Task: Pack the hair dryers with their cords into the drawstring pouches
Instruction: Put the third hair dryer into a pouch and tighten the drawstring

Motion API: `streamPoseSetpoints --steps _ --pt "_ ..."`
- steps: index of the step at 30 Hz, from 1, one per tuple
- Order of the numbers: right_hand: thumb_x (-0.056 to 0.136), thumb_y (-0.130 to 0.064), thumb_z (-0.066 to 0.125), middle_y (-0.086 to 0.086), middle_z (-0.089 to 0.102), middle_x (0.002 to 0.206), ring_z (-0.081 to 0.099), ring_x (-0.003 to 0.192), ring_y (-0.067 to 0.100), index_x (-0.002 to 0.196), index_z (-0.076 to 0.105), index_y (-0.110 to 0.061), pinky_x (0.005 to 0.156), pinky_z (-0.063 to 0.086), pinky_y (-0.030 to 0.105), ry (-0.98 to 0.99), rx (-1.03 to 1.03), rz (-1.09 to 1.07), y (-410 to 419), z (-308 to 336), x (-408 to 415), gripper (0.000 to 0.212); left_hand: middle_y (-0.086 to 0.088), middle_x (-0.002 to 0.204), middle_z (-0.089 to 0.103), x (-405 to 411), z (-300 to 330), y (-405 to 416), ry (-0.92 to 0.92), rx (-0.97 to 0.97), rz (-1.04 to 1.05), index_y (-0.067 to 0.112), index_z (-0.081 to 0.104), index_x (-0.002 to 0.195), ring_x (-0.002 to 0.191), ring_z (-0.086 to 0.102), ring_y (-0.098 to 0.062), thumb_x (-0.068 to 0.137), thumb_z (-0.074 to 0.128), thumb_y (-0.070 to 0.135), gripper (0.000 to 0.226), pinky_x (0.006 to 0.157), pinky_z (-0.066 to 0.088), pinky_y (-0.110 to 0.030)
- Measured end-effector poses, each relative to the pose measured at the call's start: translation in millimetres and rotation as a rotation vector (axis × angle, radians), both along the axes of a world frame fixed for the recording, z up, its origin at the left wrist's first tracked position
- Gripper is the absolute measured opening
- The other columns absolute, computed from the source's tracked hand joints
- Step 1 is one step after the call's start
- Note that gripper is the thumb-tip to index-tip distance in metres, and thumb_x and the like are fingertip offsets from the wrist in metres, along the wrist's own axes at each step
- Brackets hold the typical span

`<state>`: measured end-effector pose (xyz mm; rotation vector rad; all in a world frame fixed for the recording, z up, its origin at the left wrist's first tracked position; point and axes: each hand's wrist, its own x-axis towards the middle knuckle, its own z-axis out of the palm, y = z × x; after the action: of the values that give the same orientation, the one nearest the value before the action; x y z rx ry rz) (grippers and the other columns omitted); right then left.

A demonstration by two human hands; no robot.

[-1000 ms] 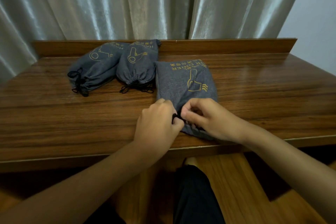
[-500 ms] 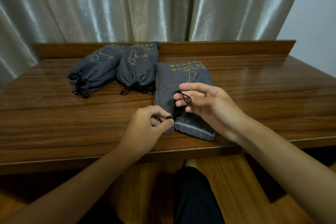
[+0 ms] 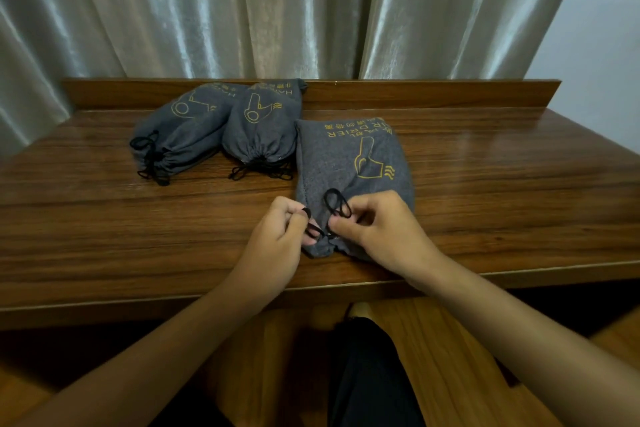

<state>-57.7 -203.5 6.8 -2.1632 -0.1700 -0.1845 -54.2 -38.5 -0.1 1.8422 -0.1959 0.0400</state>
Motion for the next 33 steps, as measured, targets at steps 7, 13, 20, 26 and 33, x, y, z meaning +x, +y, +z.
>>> streamPoseSetpoints --steps 7,13,20,26,33 --pt "0.097 -0.013 0.060 -0.002 0.065 0.071 0.053 0.059 0.002 0.081 0.072 -0.009 0.058 0.042 0.011 0.090 0.515 0.012 -2.0 -2.9 -3.5 0.020 -0.001 0.074 0.065 4.6 5.1 -1.2 0.142 -0.257 0.081 0.001 0.054 0.095 0.048 0.057 0.002 0.102 0.046 0.027 0.028 0.040 0.041 -0.014" --pt "0.092 0.000 0.057 0.008 0.068 0.072 0.058 0.049 0.010 0.090 0.060 -0.006 0.038 0.031 0.015 0.223 0.637 -0.117 -15.5 8.7 2.0 0.007 -0.012 0.075 0.071 8.5 13.6 25.0 0.055 -0.213 -0.034 0.007 0.051 0.098 0.065 0.070 -0.017 0.087 0.068 0.004 0.021 0.051 0.052 -0.020" --pt "0.075 -0.015 0.065 0.004 0.049 0.110 0.047 0.104 0.021 0.125 0.042 -0.025 0.085 0.039 0.034 -0.157 -0.505 -0.299 -28.1 18.5 -12.0 0.056 0.010 0.090 0.062 7.5 27.1 42.1 -0.335 0.560 -0.295 0.029 0.064 0.100 0.078 0.057 -0.004 0.086 0.070 0.010 0.025 0.069 0.046 -0.016" --pt "0.092 -0.050 0.049 -0.009 0.054 0.108 0.043 0.112 0.017 0.108 0.059 -0.032 0.089 0.030 0.035 -0.298 -1.031 0.174 -18.9 25.2 -20.6 0.026 0.010 0.105 0.056 1.3 31.9 25.4 -0.664 0.950 -0.300 0.028 0.054 0.114 0.102 0.050 -0.012 0.096 0.048 0.040 0.022 0.089 0.040 -0.029" --pt "0.095 -0.027 0.057 0.007 0.064 0.076 0.064 0.073 0.029 0.082 0.070 -0.010 0.069 0.050 0.037 -0.704 -1.136 0.216 -29.8 35.1 -17.7 0.025 0.011 0.089 0.067 14.4 64.7 23.7 -0.596 0.883 -0.435 0.024 0.067 0.092 0.088 0.062 -0.007 0.093 0.061 0.034 0.012 0.081 0.048 -0.030"
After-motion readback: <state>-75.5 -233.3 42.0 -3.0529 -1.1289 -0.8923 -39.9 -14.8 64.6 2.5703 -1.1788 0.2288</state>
